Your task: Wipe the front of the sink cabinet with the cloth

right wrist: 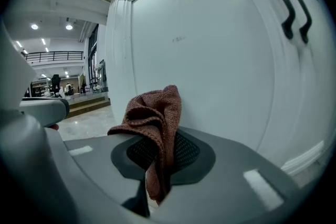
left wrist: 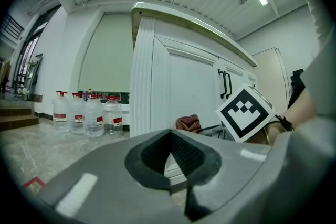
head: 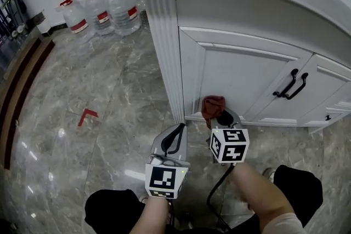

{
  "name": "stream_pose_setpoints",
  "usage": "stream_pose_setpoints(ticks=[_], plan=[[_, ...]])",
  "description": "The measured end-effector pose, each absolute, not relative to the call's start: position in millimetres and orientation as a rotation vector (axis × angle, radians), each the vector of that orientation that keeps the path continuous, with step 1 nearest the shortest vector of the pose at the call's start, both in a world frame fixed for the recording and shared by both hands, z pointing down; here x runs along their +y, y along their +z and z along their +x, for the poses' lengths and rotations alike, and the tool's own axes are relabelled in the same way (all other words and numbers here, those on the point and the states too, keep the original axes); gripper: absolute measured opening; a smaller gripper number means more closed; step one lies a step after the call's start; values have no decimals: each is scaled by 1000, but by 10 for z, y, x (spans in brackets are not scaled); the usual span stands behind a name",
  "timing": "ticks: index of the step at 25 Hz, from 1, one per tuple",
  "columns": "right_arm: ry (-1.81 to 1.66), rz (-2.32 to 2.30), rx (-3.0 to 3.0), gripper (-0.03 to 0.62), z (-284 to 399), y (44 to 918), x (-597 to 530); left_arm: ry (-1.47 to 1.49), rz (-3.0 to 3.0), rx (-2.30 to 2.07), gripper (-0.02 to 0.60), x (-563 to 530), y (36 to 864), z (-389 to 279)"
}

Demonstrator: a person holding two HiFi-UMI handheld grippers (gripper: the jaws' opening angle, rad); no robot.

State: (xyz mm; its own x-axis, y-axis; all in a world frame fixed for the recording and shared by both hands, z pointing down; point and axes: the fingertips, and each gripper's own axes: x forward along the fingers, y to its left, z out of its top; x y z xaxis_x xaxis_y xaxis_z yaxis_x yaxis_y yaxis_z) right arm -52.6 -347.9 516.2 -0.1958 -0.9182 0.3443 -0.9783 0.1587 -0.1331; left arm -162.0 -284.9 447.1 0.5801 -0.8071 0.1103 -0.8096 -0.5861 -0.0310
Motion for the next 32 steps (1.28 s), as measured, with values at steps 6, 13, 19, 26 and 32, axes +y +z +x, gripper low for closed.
stream_pose_setpoints(ticks=[6,13,19,26,32], plan=[[521,1940,-2195,81,-114,5149,-3349,163,2766,-1365,0,-2856,4509,-1334],[521,2009,-2127,81,333,5151,-3220,197,2846,-1318,0,-2825,4559,-1006],[526,2084,-2044,81,769,5194,-3077,151,2835,-1300,0,-2856,4553,-863],[527,2110,-1976,81,988,5301,-2933,155,2828,-1284,0,-2898,4625,-717],[491,2064,-1990,80,811,5401,-2947,151,2794,-1288,0,-2955,4697,-799]])
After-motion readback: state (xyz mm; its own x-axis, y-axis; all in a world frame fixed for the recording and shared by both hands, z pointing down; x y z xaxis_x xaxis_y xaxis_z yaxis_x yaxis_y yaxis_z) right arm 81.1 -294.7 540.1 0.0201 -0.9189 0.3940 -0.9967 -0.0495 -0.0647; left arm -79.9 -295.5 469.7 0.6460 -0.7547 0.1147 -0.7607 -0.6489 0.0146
